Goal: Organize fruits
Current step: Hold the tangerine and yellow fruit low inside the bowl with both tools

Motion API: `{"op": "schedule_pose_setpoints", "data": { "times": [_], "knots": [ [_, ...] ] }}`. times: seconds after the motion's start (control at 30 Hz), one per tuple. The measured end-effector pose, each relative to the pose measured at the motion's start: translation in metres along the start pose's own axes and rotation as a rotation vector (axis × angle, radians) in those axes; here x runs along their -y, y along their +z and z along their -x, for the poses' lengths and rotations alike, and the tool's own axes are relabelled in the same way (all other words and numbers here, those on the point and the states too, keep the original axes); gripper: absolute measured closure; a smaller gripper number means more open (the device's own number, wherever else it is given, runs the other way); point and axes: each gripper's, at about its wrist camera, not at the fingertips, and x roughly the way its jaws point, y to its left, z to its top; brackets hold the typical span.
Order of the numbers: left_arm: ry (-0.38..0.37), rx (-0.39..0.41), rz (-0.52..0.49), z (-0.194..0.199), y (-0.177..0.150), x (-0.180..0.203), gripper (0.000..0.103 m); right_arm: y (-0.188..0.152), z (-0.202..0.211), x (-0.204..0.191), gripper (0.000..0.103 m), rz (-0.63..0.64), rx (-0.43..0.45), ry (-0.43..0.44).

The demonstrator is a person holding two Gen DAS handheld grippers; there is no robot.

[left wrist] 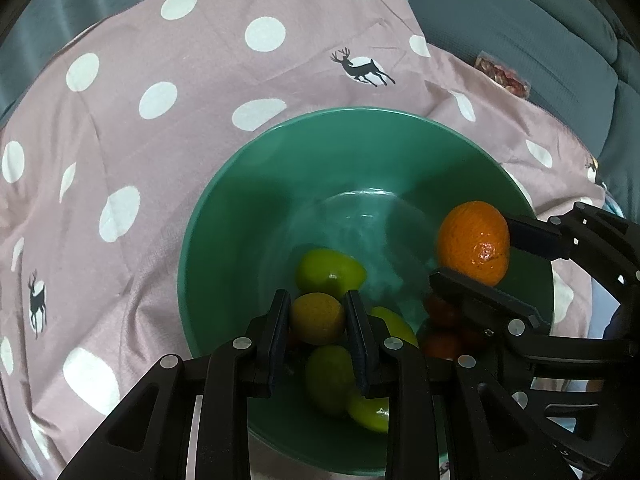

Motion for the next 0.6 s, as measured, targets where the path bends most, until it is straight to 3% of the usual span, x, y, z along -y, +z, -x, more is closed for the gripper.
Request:
{"op": "schedule_pose_setpoints", "data": {
  "times": [0.6],
  "knots": [
    [0.012, -0.013, -0.006, 0.0011, 0.0016, 0.0032, 0.075, 0.0013, 0.0020, -0.0008, 0.058, 0.015, -0.003, -0.005]
  ]
}}
